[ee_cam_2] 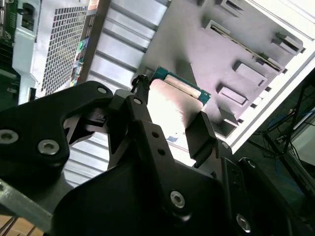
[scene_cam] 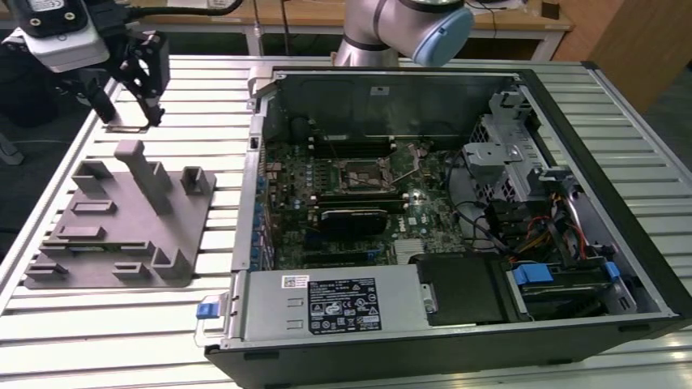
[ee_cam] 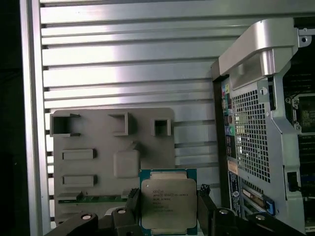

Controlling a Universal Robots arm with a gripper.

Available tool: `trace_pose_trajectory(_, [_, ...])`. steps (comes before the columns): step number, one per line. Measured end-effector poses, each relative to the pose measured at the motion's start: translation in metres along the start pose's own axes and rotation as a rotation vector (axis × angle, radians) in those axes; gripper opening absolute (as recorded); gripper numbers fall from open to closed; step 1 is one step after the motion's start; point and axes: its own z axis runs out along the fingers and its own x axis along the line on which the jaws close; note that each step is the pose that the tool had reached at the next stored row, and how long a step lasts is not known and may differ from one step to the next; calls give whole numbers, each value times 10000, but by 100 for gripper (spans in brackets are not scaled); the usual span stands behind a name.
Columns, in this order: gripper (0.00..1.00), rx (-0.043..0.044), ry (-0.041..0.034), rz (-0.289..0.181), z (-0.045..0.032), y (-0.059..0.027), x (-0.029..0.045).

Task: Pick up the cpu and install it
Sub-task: 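Pick up the cpu and move it towards the insertion slot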

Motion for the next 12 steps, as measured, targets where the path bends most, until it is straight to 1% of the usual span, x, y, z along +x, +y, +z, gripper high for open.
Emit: trace_pose_trajectory(12, [55, 0, 1, 0, 11, 44, -335])
